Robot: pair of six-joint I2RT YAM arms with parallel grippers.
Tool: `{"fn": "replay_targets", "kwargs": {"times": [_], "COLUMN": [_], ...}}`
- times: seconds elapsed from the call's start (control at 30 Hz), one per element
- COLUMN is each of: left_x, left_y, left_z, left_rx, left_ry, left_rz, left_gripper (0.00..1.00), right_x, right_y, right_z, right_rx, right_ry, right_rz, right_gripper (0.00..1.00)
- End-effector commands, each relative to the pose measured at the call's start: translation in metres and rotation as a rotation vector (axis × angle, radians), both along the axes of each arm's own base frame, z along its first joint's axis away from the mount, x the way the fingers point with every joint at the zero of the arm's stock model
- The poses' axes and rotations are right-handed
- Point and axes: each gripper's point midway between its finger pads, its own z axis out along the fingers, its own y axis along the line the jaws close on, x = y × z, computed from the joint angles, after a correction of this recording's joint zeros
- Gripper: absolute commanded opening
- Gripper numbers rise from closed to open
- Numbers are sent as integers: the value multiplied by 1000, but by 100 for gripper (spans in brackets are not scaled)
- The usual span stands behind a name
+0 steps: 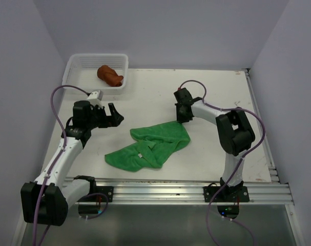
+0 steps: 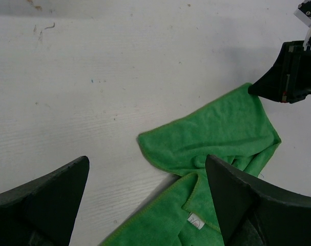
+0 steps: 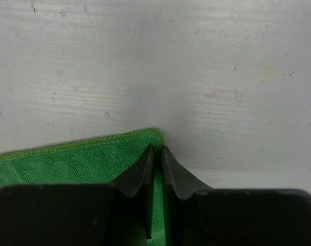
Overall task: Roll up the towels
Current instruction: Move the towel to the center of the board
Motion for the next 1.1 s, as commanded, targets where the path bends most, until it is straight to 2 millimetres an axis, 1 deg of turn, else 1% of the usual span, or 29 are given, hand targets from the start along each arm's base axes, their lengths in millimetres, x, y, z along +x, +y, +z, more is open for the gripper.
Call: {"fn": "replay_targets", "kwargs": {"times": [0.0, 0.07, 0.1, 0.23, 0.3, 0.33, 0.37, 0.4, 0.43, 0.47, 0.5, 0.53, 0.57, 0.6, 0.63, 0.7, 0.73, 0.77, 0.83, 0.93, 0.97, 1.0, 1.03, 1.07], "left_x": [7, 7, 7, 6, 5, 4, 3, 3, 1, -1, -3, -9, -12, -14, -25, -31, -40, -40, -48, -54, -55, -56, -61, -63], "left_y": [-3, -4, -4, -6, -11, -13, -16, -19, -25, -31, -36, -50, -58, -69, -87, -101, -113, -113, -115, -109, -108, -109, -111, -112], "left_z": [9, 9, 9, 8, 8, 4, 3, -1, -3, -5, -9, -12, -15, -15, -25, -39, -42, -47, -54, -63, -65, -67, -72, -74], "left_rx": [-11, -15, -15, -26, -39, -45, -51, -56, -59, -65, -70, -72, -77, -90, -98, -91, -85, -62, -33, 3, 9, 11, 13, 12], "left_ry": [-57, -56, -55, -54, -54, -39, -34, -16, -7, 5, 22, 34, 45, 34, 75, 122, 141, 154, 187, 214, 218, 219, 231, 235], "left_rz": [-22, -26, -28, -40, -63, -68, -81, -93, -113, -131, -142, -177, -195, -218, -260, -268, -300, -280, -277, -255, -257, -261, -271, -276], "left_gripper": [99, 99, 99, 99, 99, 99, 98, 97, 96, 93, 92, 92, 91, 91, 90, 87, 85, 83, 80, 71, 66, 64, 59, 56], "right_x": [-7, -11, -10, -10, -8, -13, -13, -12, -21, -23, -24, -32, -34, -38, -42, -45, -47, -46, -46, -45, -45, -45, -46, -46], "right_y": [-10, -14, -18, -37, -53, -63, -75, -80, -87, -96, -98, -103, -107, -107, -109, -108, -108, -107, -106, -103, -103, -103, -101, -100], "right_z": [-17, -20, -20, -15, -10, -14, -16, -13, -21, -22, -19, -25, -25, -26, -29, -31, -32, -32, -32, -33, -35, -36, -37, -38], "right_rx": [-69, -87, -103, -164, -161, -166, -134, -101, -93, -81, -77, -90, -97, -99, -95, -78, -78, -72, -62, -54, -54, -49, -44, -38], "right_ry": [22, 35, 31, 25, 23, 40, 54, 50, 76, 82, 72, 92, 94, 100, 106, 113, 115, 116, 118, 119, 124, 126, 132, 132], "right_rz": [11, -1, -11, -81, -143, -172, -236, -263, -284, -315, -321, -325, -331, -331, -335, -337, -335, -333, -329, -322, -322, -322, -319, -322], "right_gripper": [9, 4, 1, 0, 0, 0, 0, 0, 0, 0, 0, 0, 0, 0, 0, 0, 0, 0, 0, 0, 0, 0, 0, 0]}}
